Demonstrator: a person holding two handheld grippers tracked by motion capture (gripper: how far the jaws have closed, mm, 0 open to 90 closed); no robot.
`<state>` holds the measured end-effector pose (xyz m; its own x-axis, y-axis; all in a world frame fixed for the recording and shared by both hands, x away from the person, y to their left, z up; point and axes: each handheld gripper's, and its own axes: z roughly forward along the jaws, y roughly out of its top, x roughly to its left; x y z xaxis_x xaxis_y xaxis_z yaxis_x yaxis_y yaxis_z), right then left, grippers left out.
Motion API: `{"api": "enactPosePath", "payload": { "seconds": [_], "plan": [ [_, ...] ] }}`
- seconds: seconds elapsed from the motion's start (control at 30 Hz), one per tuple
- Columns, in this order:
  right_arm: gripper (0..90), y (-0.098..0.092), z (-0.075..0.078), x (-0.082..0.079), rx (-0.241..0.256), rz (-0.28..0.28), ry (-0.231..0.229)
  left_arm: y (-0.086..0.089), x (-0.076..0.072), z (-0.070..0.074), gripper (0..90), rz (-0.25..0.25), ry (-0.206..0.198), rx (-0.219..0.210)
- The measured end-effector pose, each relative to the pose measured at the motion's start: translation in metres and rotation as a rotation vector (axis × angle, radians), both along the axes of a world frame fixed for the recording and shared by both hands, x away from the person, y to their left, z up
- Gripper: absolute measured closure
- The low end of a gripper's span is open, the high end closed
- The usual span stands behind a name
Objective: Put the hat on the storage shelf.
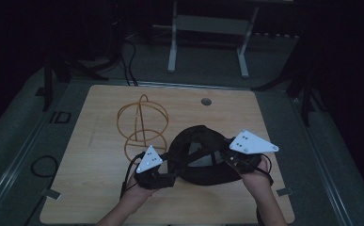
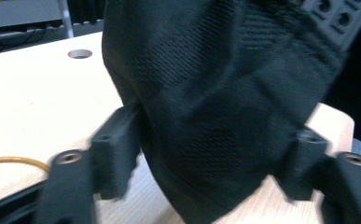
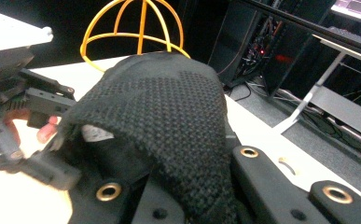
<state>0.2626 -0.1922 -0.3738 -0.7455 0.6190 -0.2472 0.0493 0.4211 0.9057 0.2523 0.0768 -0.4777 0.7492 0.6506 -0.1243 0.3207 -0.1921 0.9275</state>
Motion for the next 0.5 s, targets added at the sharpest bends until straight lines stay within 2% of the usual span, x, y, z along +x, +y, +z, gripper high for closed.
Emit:
{"api": "enactPosePath", "payload": {
  "seconds": [0.03,0.17,0.37,0.43,0.5],
  "plan": [
    [88.6,-0.001,0.000,0.000,0.000,-0.002,0.007,0.000,0.001,0.001,43.3,0.008,-0.003,0.003],
    [88.6,-0.002,-0.002,0.000,0.001,0.011,0.009,-0.003,0.003,0.003,57.3,0.039,-0.002,0.006],
    [88.6,-0.004,-0.007,0.000,0.005,0.006,0.029,-0.007,0.005,0.009,85.2,0.073,-0.005,-0.010],
    [88.5,-0.005,-0.009,0.000,0.001,0.005,0.034,-0.008,0.005,0.010,86.3,0.099,-0.035,0.008],
    [88.4,-0.006,-0.011,-0.001,0.000,0.003,0.041,-0.008,0.006,0.012,86.8,0.117,-0.039,0.012]
  ]
}}
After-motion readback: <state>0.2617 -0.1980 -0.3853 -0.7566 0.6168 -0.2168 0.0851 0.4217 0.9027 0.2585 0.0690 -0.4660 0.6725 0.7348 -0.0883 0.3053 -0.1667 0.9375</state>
